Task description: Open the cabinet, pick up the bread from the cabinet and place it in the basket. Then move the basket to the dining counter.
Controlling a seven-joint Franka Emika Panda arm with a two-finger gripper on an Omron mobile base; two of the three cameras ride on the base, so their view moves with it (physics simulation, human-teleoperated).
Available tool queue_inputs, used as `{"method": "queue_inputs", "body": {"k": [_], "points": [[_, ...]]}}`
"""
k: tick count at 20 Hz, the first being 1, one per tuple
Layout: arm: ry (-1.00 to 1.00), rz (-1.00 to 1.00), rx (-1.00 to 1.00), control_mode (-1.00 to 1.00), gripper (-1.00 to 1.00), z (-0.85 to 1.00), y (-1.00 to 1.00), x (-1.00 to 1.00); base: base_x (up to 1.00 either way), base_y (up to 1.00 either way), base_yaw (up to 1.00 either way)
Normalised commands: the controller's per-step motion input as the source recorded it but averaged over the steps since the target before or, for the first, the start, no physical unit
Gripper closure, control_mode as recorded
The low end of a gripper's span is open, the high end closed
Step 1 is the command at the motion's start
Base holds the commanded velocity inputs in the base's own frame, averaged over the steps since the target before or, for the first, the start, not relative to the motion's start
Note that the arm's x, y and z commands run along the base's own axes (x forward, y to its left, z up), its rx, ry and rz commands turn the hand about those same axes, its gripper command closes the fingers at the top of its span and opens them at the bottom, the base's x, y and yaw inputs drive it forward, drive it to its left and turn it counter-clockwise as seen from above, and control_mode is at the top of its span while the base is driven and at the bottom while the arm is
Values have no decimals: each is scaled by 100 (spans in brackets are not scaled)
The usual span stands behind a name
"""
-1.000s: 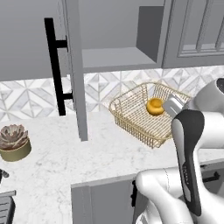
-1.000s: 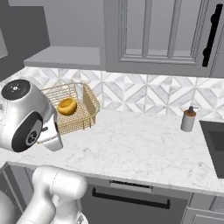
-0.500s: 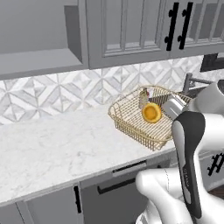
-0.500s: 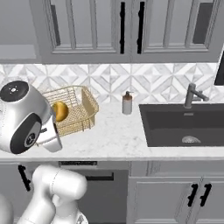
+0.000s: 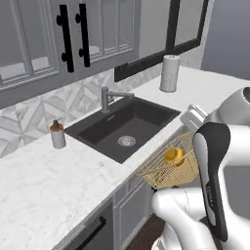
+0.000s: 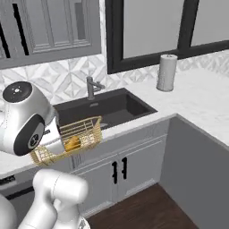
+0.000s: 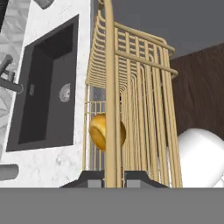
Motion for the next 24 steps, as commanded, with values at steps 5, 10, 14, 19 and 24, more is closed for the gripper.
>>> {"method": "queue_inputs", "body": {"k": [5,10,14,19,24], "points": [[0,0,0,100,100,0,0,0,0,-64,-83],[0,0,0,100,100,0,0,0,10,-60,-79],[0,0,0,100,100,0,0,0,40,-59,-67],[0,0,0,100,100,0,0,0,43,-58,-59],[0,0,0,100,100,0,0,0,55,-66,-38]]}}
